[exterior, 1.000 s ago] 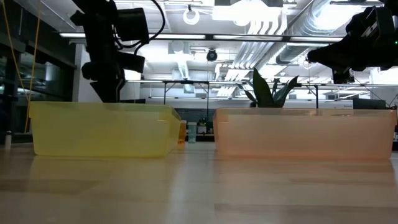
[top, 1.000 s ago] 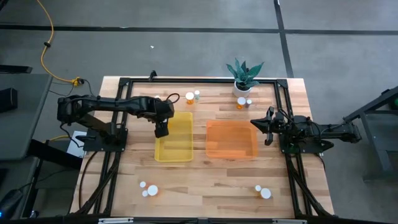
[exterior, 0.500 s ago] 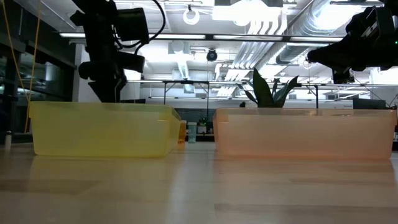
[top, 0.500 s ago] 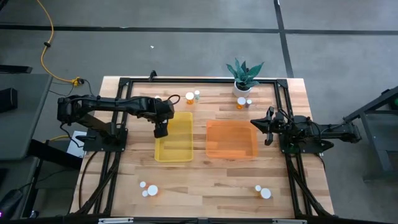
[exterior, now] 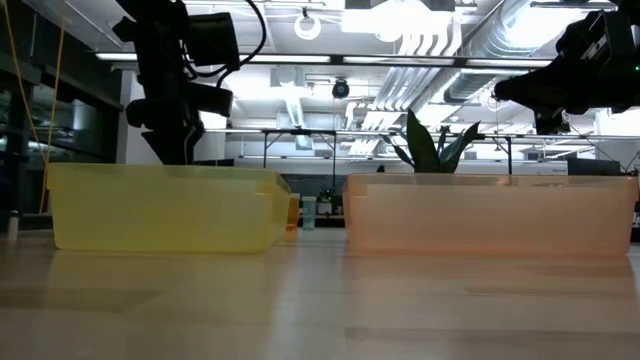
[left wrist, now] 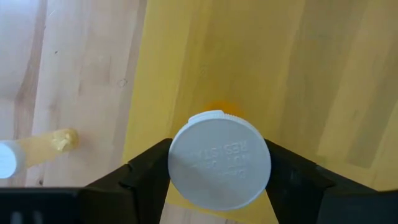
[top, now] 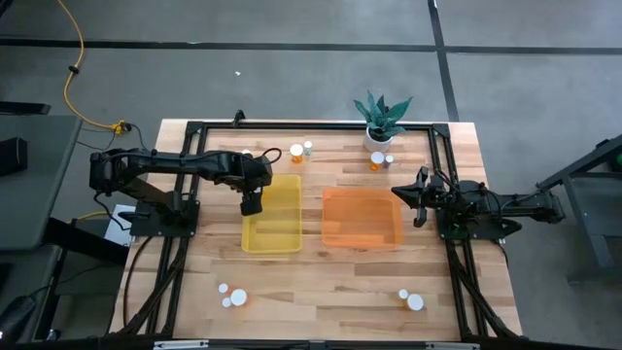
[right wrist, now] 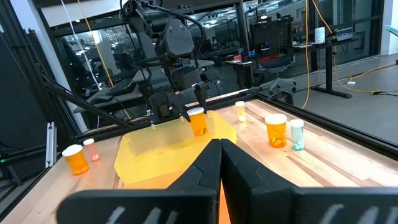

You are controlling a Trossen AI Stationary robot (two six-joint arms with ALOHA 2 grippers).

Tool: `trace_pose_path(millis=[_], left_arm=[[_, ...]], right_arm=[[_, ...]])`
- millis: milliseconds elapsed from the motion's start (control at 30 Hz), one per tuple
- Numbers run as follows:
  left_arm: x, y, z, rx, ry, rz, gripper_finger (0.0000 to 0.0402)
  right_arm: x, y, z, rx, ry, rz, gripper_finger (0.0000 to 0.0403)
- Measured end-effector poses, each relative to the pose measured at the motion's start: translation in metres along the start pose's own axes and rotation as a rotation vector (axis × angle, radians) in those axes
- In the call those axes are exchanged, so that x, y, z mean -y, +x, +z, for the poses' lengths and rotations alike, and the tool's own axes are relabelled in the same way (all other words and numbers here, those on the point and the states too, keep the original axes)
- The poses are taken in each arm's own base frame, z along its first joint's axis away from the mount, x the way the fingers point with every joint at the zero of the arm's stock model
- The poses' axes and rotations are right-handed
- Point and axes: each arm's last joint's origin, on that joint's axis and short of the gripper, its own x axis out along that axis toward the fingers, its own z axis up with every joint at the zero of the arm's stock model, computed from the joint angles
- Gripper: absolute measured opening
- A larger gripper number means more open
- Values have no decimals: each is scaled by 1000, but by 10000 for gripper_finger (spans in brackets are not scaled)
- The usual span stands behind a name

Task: Pick and place medicine bottles into bin by pill shape (circle, oval)
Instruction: Put the large orange capsule bottle into the yellow bin, then put the bottom small yellow tablet bottle into the orange bin

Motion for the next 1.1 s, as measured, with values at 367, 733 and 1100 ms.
trace_pose_path(millis=[367, 733, 1100], left_arm=[[0, 0, 0, 0, -25, 0, 256], [-9, -70, 27, 179, -27, 8, 259], [15, -133, -24, 966, -161, -107, 257]], right_arm=[[0, 0, 0, 0, 0, 0, 0], [0, 0, 0, 0, 0, 0, 0], [0, 0, 0, 0, 0, 0, 0]])
